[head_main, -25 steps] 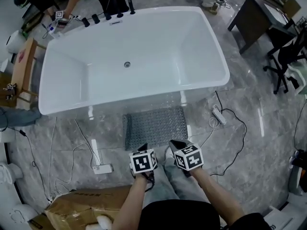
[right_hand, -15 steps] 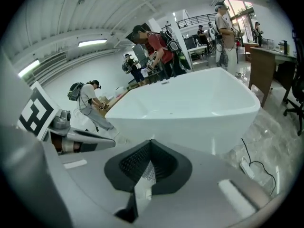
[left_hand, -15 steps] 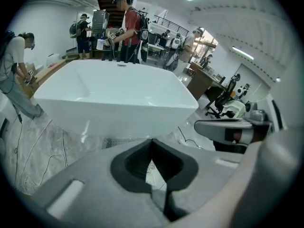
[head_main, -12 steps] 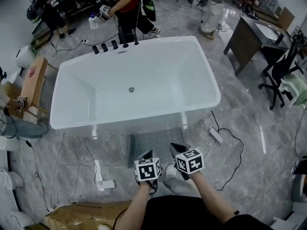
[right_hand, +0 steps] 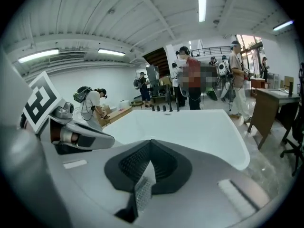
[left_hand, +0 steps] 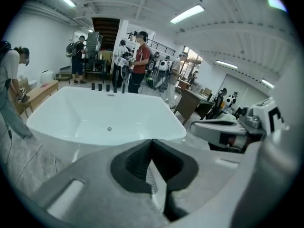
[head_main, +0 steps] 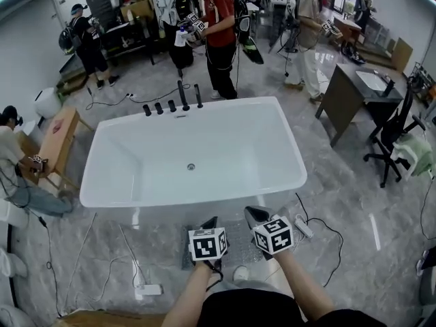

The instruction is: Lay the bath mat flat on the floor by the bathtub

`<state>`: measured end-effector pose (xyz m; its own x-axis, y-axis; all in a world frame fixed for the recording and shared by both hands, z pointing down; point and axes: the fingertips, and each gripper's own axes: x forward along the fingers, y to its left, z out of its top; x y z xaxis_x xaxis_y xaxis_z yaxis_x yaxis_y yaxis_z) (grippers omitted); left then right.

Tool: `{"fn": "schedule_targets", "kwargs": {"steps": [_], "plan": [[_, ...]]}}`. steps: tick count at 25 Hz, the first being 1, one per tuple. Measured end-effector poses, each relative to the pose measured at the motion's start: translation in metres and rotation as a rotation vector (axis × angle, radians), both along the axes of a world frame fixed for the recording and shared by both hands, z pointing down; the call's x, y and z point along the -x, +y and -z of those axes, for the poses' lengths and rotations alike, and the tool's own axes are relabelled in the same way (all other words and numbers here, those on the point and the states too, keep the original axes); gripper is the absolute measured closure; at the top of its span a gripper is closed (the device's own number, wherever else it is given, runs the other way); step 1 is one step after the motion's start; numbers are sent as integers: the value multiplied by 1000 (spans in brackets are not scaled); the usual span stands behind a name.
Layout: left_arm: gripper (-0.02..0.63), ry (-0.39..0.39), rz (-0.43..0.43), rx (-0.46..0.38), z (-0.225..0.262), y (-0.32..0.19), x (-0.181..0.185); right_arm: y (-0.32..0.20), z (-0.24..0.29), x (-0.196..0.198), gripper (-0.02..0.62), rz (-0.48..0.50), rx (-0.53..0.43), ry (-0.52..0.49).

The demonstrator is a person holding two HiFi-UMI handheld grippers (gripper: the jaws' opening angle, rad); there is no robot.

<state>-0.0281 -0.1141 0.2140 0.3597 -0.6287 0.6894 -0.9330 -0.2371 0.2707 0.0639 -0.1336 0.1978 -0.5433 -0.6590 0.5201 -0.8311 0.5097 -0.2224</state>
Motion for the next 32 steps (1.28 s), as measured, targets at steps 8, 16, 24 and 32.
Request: {"fn": "schedule_targets", "kwargs": {"steps": [8, 16, 24, 32], "plan": [[601, -31, 18, -174, 67, -43, -5, -34, 66, -19, 592, 7, -170, -13], [601, -63, -19, -339, 146, -62, -14, -47, 139, -11, 591, 51, -311, -47], [601, -89, -21, -538, 238, -85, -22, -63, 242, -6, 591, 57, -519, -134], [601, -140, 0, -752, 323, -89, -16, -75, 318, -7, 591, 32, -698, -125]]}}
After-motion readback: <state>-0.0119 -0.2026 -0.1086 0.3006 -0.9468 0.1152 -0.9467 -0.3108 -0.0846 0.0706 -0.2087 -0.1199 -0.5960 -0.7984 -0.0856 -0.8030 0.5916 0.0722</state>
